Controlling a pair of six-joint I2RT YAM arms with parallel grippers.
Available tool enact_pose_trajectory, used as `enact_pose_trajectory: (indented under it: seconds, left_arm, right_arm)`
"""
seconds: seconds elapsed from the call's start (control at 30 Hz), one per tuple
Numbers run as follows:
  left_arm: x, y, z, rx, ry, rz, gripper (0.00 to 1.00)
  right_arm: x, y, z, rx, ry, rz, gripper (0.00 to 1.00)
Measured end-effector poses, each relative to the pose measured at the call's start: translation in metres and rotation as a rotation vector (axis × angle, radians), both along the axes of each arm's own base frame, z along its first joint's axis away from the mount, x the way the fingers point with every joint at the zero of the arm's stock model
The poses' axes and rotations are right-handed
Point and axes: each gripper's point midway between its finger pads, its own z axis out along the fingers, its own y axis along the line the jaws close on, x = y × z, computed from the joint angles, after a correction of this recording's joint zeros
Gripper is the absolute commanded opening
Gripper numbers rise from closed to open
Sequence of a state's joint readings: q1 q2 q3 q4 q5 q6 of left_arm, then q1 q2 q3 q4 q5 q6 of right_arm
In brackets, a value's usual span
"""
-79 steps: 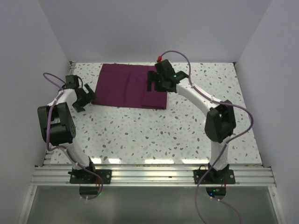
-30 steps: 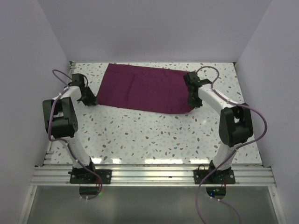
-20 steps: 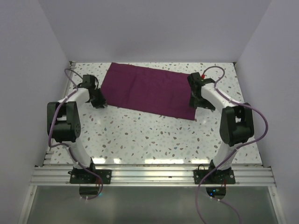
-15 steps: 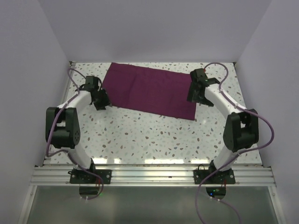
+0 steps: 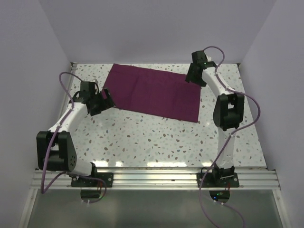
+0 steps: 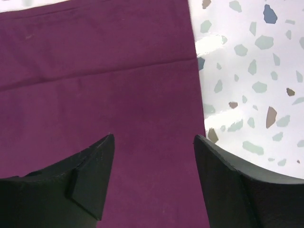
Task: Open and lay out the surgical kit
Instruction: Open the surgical kit at the center of the board.
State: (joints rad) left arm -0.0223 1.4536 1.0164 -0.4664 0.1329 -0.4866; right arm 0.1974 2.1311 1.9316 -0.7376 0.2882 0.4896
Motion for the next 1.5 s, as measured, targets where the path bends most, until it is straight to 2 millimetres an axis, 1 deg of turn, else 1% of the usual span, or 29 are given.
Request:
enact_pose_trajectory:
  seconds: [0.07, 0.13, 0.2, 0.3, 0.4, 0.53, 0.67, 0.73, 0.83, 0.87, 1.03, 1.07, 1.1, 1.17, 1.23, 1.27, 1.4, 1.43, 1.5]
  left_arm:
    - [-0.008, 0.000, -0.007, -0.002, 0.024, -0.002, 0.98]
    - [-0.014, 0.000, -0.010, -0.002, 0.037, -0.005, 0.98]
    - [-0.018, 0.000, -0.010, 0.002, 0.039, -0.010, 0.98]
    - [-0.021, 0.001, -0.008, 0.009, 0.028, -0.016, 0.98]
    - [-0.023, 0.001, -0.010, 0.015, 0.032, -0.021, 0.97]
    - [-0.024, 0.001, -0.015, 0.015, 0.046, -0.023, 0.96]
    - [-0.025, 0.001, -0.028, 0.019, 0.087, -0.029, 0.96]
    - [-0.025, 0.001, -0.035, 0.021, 0.110, -0.031, 0.96]
    - [-0.024, 0.001, -0.041, 0.022, 0.130, -0.034, 0.96]
    - [-0.023, 0.002, -0.041, 0.023, 0.130, -0.035, 0.95]
    - [-0.020, 0.002, -0.041, 0.029, 0.127, -0.043, 0.95]
    - [-0.020, 0.002, -0.041, 0.030, 0.127, -0.045, 0.95]
    - [-0.020, 0.002, -0.041, 0.030, 0.127, -0.045, 0.95]
    - [-0.020, 0.002, -0.041, 0.030, 0.127, -0.045, 0.95]
    - [-0.020, 0.002, -0.041, 0.030, 0.127, -0.045, 0.95]
    - [-0.019, 0.002, -0.041, 0.031, 0.127, -0.045, 0.94]
    - [-0.020, 0.002, -0.042, 0.030, 0.127, -0.045, 0.94]
    - [-0.020, 0.002, -0.042, 0.030, 0.129, -0.045, 0.94]
    - [-0.021, 0.002, -0.043, 0.029, 0.132, -0.045, 0.94]
  right_arm:
    - [0.010, -0.011, -0.022, 0.000, 0.042, -0.028, 0.68]
    - [0.018, -0.022, -0.038, 0.000, 0.074, -0.051, 0.66]
    - [0.023, -0.033, -0.049, 0.000, 0.096, -0.074, 0.63]
    - [0.031, -0.042, -0.059, 0.003, 0.106, -0.098, 0.62]
    - [0.033, -0.045, -0.067, 0.005, 0.117, -0.107, 0.61]
    - [0.036, -0.044, -0.080, 0.010, 0.133, -0.110, 0.59]
    - [0.037, -0.043, -0.097, 0.016, 0.153, -0.119, 0.54]
    - [0.039, -0.044, -0.095, 0.019, 0.143, -0.123, 0.52]
    - [0.042, -0.046, -0.097, 0.023, 0.141, -0.131, 0.45]
    - [0.044, -0.046, -0.097, 0.030, 0.138, -0.133, 0.40]
    - [0.047, -0.045, -0.098, 0.052, 0.130, -0.137, 0.20]
    - [0.047, -0.045, -0.098, 0.053, 0.129, -0.136, 0.13]
    - [0.047, -0.045, -0.098, 0.055, 0.127, -0.136, 0.11]
    - [0.048, -0.044, -0.097, 0.057, 0.125, -0.136, 0.11]
    - [0.048, -0.044, -0.098, 0.056, 0.126, -0.136, 0.13]
    - [0.048, -0.044, -0.097, 0.055, 0.126, -0.135, 0.17]
    - [0.046, -0.047, -0.096, 0.038, 0.132, -0.128, 0.25]
    - [0.044, -0.048, -0.096, 0.032, 0.136, -0.126, 0.28]
    - [0.041, -0.051, -0.095, 0.012, 0.149, -0.120, 0.29]
